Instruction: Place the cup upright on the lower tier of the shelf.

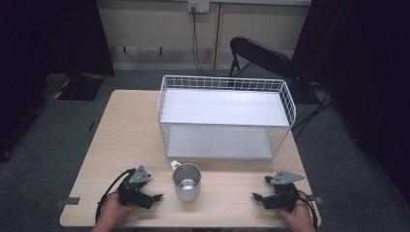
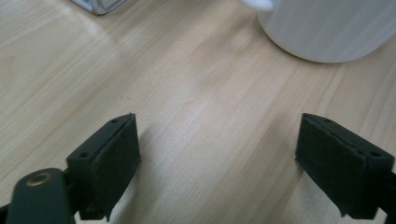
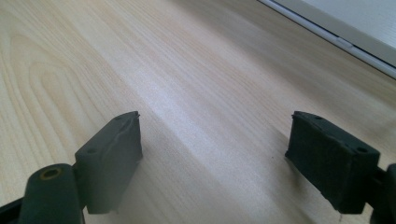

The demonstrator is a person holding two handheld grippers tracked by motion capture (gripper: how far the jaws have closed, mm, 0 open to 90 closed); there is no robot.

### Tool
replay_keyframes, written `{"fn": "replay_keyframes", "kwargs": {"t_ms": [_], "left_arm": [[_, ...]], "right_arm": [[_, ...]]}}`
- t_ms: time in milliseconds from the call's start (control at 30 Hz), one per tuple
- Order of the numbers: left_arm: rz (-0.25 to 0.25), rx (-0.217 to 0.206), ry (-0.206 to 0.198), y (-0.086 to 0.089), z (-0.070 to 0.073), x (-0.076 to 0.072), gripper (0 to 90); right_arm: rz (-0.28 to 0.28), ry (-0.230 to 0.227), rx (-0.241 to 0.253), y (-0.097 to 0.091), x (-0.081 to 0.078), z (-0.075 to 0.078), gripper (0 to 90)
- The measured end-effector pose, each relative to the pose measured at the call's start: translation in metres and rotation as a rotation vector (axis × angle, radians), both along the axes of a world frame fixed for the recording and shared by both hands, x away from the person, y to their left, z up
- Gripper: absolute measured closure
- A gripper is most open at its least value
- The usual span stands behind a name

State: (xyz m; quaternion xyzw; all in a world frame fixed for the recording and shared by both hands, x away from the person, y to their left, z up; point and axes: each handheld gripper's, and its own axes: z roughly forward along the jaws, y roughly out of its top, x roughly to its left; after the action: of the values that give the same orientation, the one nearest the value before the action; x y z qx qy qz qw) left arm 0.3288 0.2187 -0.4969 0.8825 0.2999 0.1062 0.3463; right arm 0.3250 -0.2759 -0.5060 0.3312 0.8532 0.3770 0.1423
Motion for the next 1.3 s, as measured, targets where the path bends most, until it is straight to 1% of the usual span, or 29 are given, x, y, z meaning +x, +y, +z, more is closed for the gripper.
{"fn": "replay_keyframes", "kwargs": {"t_ms": [67, 133, 167, 267, 333, 433, 467, 500, 533, 567, 600, 633, 700, 767, 800, 900, 933, 967, 1000, 1067, 1100, 1133, 1200, 1233, 1300], "left_arm": [[0.004, 0.003, 0.005, 0.0, 0.001, 0.0, 15.6], [0.015, 0.004, 0.015, 0.002, 0.002, 0.001, 15.7], [0.032, -0.005, 0.033, 0.003, 0.003, 0.001, 16.3], [0.045, -0.012, 0.04, 0.004, 0.006, 0.002, 16.6], [0.058, -0.049, 0.045, 0.004, 0.014, 0.002, 16.9], [0.065, -0.089, 0.046, 0.003, 0.023, 0.002, 17.1], [0.065, -0.089, 0.046, 0.003, 0.023, 0.002, 17.8], [0.068, -0.114, 0.051, 0.001, 0.03, 0.002, 18.6], [0.071, -0.14, 0.058, 0.0, 0.033, 0.002, 18.8], [0.069, -0.154, 0.058, -0.001, 0.036, 0.002, 19.2], [0.07, -0.164, 0.057, -0.002, 0.039, 0.002, 19.9], [0.07, -0.164, 0.057, -0.002, 0.039, 0.002, 20.0], [0.072, -0.19, 0.057, -0.005, 0.047, 0.002, 20.1], [0.067, -0.189, 0.042, -0.008, 0.054, 0.001, 20.4], [0.066, -0.2, 0.04, -0.01, 0.058, 0.001, 20.4], [0.06, -0.208, 0.017, -0.017, 0.068, -0.001, 21.0], [0.06, -0.208, 0.017, -0.017, 0.068, -0.001, 21.1], [0.055, -0.213, 0.014, -0.019, 0.071, -0.001, 21.5], [0.042, -0.212, 0.014, -0.023, 0.075, -0.002, 22.2], [0.033, -0.212, 0.008, -0.025, 0.079, -0.002, 23.2], [0.034, -0.217, 0.009, -0.026, 0.08, -0.002, 23.4], [0.035, -0.212, 0.006, -0.027, 0.082, -0.002, 23.8], [0.036, -0.225, 0.012, -0.029, 0.084, -0.002, 24.3], [0.031, -0.218, 0.01, -0.031, 0.085, -0.002, 25.7], [0.023, -0.191, 0.007, -0.036, 0.084, -0.003, 27.3]], "right_arm": [[-0.002, 0.0, 0.0, 0.0, 0.0, 0.0, 16.9], [-0.006, -0.001, 0.001, 0.0, -0.001, 0.0, 16.9], [-0.011, 0.0, -0.001, 0.0, -0.001, 0.0, 16.9], [-0.014, -0.002, 0.001, 0.0, -0.001, 0.0, 16.9], [-0.017, -0.001, 0.001, 0.0, -0.002, 0.0, 16.9], [-0.02, 0.0, 0.001, 0.0, -0.002, 0.0, 16.9], [-0.021, 0.001, 0.001, 0.0, -0.002, 0.0, 16.8], [-0.022, 0.001, 0.001, 0.0, -0.002, 0.0, 16.9], [-0.022, 0.001, 0.001, 0.0, -0.002, 0.0, 16.9], [-0.022, 0.001, 0.001, 0.0, -0.002, 0.0, 16.9], [-0.023, 0.001, 0.001, 0.0, -0.002, 0.0, 16.9], [-0.023, 0.001, 0.001, 0.0, -0.003, 0.0, 16.9], [-0.024, 0.001, 0.001, 0.0, -0.003, 0.0, 16.9], [-0.024, 0.001, 0.001, 0.0, -0.003, 0.0, 16.8], [-0.025, 0.001, 0.001, 0.0, -0.003, 0.0, 16.9], [-0.026, 0.0, 0.0, 0.0, -0.003, 0.0, 16.9], [-0.028, 0.0, 0.0, 0.0, -0.003, 0.0, 16.9], [-0.028, -0.001, 0.001, -0.001, -0.003, 0.0, 16.9], [-0.029, 0.0, 0.001, -0.001, -0.004, 0.0, 16.9], [-0.032, 0.0, 0.0, -0.001, -0.004, 0.0, 16.9], [-0.033, 0.0, 0.001, -0.001, -0.005, 0.0, 16.9], [-0.033, 0.0, 0.001, -0.001, -0.005, 0.0, 16.9], [-0.034, -0.001, 0.001, -0.002, -0.006, 0.0, 16.9], [-0.036, 0.0, 0.0, -0.002, -0.006, 0.0, 16.9], [-0.037, 0.0, 0.001, -0.002, -0.006, 0.0, 16.9]]}}
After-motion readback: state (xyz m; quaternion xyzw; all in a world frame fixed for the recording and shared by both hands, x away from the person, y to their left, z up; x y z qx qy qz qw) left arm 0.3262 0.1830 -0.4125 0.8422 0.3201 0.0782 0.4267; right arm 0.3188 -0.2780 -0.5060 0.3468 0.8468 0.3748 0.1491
